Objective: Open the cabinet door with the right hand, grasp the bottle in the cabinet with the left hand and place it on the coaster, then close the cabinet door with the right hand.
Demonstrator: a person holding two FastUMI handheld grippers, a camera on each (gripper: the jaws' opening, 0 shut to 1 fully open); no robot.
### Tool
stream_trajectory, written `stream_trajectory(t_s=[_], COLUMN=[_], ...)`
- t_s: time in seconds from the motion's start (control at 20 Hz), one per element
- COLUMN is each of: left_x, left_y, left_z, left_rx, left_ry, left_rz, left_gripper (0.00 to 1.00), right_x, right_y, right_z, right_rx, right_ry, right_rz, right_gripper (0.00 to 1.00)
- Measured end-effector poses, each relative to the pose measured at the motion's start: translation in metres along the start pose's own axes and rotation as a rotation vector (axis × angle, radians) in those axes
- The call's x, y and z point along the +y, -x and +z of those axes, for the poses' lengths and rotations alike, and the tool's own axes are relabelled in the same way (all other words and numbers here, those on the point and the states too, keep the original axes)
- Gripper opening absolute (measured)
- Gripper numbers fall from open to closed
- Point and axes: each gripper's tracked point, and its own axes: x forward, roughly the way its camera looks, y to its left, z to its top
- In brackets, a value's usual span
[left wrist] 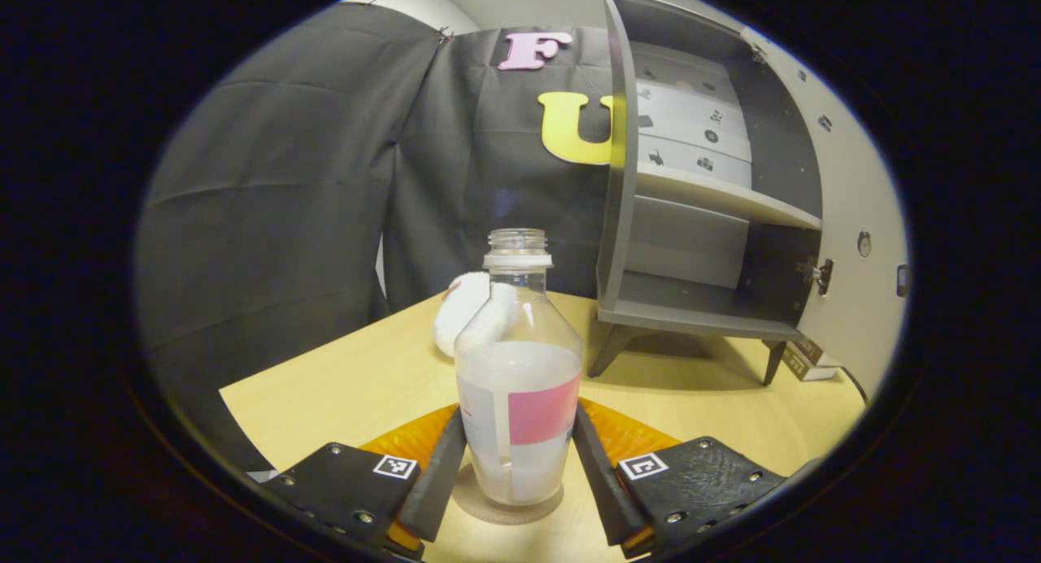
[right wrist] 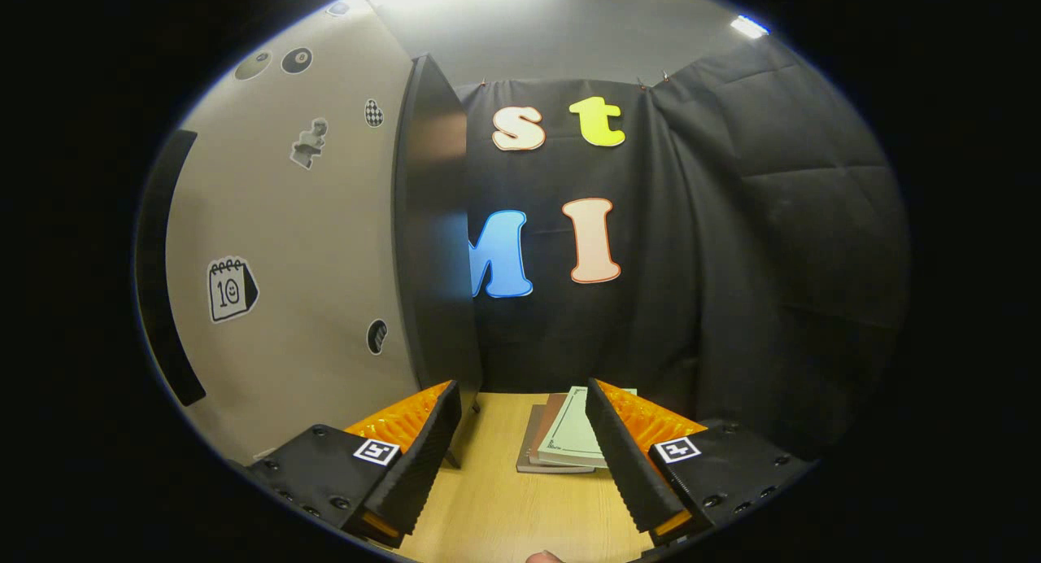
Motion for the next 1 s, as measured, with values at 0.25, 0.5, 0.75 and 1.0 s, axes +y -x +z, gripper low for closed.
stream_trajectory(t_s=[0.25, 0.5, 0.75, 1.0], left_x=[0.000, -0.001, -0.004, -0.004], left_y=[-0.007, -0.005, 0.004, 0.003], left_z=[-0.010, -0.026, -0.031, -0.033], left_rx=[-0.019, -0.024, 0.000, 0.020], left_ry=[0.011, -0.016, -0.034, -0.059], left_rz=[0.011, 0.028, 0.023, 0.040], left_gripper=[0.75, 0.73, 0.74, 0.76], right_x=[0.002, 0.005, 0.010, 0.013], right_y=[-0.002, -0.004, -0.007, -0.009], right_z=[0.000, 0.003, 0.000, 0.002], right_rx=[-0.001, -0.007, -0.003, -0.007], right_ry=[-0.018, -0.024, -0.016, -0.029], right_rz=[-0.005, -0.002, 0.008, 0.019], right_gripper=[0.98, 0.98, 0.98, 0.98])
